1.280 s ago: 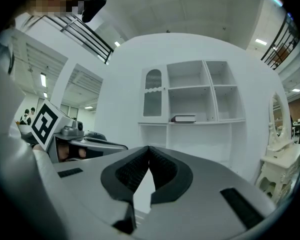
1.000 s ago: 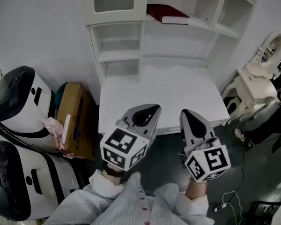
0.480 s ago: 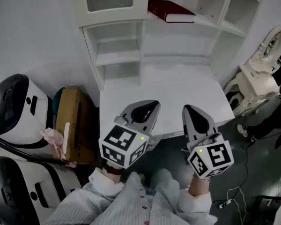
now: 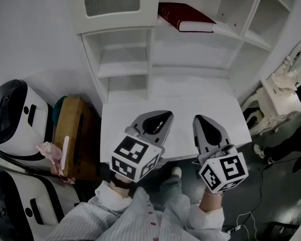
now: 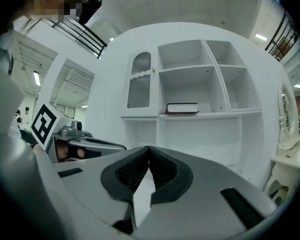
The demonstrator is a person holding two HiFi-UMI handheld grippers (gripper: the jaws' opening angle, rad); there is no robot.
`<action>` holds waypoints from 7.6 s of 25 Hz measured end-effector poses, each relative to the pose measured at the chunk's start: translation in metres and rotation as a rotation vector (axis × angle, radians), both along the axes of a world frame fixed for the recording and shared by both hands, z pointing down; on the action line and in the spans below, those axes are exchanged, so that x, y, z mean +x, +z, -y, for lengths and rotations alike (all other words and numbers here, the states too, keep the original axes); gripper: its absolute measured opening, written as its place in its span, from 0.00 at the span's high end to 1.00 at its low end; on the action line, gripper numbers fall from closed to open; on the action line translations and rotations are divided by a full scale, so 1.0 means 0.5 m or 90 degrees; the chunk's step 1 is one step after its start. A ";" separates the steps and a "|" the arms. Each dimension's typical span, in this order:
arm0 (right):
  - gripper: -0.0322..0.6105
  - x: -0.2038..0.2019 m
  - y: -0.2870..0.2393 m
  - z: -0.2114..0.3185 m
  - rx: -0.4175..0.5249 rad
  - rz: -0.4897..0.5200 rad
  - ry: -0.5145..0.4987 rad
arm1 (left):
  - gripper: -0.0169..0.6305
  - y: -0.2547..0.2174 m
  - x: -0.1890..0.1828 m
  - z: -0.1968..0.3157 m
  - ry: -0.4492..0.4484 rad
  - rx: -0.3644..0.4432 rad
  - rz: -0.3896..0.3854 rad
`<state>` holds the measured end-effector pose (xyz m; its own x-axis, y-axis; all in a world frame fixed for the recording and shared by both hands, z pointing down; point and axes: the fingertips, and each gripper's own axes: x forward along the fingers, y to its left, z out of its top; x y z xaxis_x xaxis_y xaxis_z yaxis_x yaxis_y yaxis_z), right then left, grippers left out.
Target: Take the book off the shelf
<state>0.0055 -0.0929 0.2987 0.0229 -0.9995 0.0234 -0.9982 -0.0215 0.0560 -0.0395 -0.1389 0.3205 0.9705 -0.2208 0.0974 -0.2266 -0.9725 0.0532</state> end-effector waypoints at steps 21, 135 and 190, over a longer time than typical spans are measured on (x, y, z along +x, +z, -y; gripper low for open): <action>0.93 0.327 -0.081 0.215 0.030 -0.024 -0.198 | 0.96 -0.070 0.293 0.203 -0.207 0.025 -0.008; 0.55 0.300 -0.233 0.549 0.015 -0.904 -0.116 | 0.96 0.057 0.299 0.380 -0.181 -0.084 0.018; 0.61 0.348 -0.244 0.064 0.148 -0.766 -0.300 | 0.96 0.003 0.373 -0.016 -0.355 -0.046 0.023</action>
<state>0.1796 -0.1251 0.1767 -0.4414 -0.8952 0.0613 -0.2408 0.1840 0.9530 0.1471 -0.1308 0.3219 0.7046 -0.6908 0.1624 -0.7081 -0.6992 0.0980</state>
